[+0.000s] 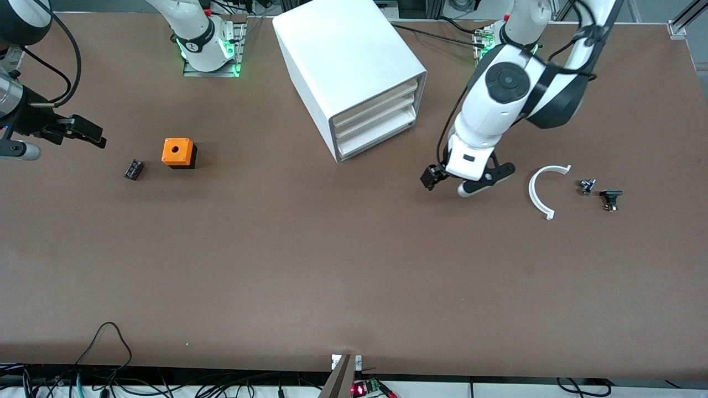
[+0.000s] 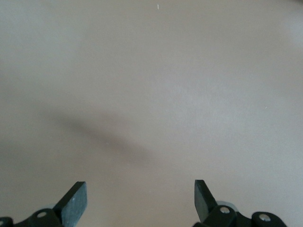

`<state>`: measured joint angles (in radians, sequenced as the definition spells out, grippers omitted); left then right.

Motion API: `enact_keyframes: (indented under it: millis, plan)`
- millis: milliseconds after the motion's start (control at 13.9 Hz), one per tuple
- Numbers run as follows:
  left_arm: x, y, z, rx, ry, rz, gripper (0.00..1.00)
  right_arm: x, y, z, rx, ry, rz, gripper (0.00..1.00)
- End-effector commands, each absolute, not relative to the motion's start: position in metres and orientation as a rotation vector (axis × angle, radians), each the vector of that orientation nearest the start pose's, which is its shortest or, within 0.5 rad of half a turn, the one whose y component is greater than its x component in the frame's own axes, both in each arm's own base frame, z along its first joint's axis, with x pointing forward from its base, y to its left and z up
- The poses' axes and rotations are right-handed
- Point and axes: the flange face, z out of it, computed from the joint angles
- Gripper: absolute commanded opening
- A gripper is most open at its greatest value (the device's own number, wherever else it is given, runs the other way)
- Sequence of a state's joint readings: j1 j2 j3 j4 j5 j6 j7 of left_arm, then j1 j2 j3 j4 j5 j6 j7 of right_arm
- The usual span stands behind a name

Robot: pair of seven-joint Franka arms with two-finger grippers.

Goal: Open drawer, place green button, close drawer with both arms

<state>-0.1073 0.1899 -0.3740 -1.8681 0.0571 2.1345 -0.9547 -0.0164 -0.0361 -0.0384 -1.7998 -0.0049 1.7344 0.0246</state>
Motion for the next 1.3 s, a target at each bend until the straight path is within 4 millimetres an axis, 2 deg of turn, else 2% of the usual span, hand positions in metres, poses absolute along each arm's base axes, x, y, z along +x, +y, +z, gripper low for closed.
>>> enact_keyframes:
  millis: [0,144,288,360,504,792,864,1008,1225]
  plan:
    - [0.57,-0.228,0.47,-3.119,-0.542,-0.08,1.0,0.544,-0.029,0.548,-3.132,0.129,-0.007,1.0]
    - [0.571,-0.204,0.505,-3.136,-0.429,-0.066,1.0,0.542,-0.03,0.548,-3.134,0.124,0.012,1.0]
    - [0.568,-0.172,0.535,-3.139,-0.309,-0.079,1.0,0.543,-0.025,0.552,-3.137,0.099,0.0,1.0]
    - [0.567,-0.151,0.547,-3.146,-0.258,-0.077,1.0,0.538,-0.023,0.563,-3.137,0.092,-0.024,1.0]
    - [0.564,-0.106,0.567,-3.163,-0.189,-0.089,1.0,0.534,-0.028,0.567,-3.135,0.104,-0.017,1.0]
    - [0.555,-0.047,0.582,-3.157,-0.054,-0.071,1.0,0.528,-0.029,0.575,-3.136,0.094,0.034,1.0]
    - [0.551,-0.027,0.588,-3.157,-0.039,-0.064,1.0,0.531,-0.03,0.578,-3.136,0.098,0.024,1.0]
    - [0.547,-0.005,0.596,-3.157,-0.004,-0.046,1.0,0.535,-0.03,0.58,-3.139,0.098,0.017,1.0]
    - [0.548,-0.003,0.593,-3.145,0.002,-0.024,1.0,0.535,-0.03,0.58,-3.139,0.098,0.012,1.0]
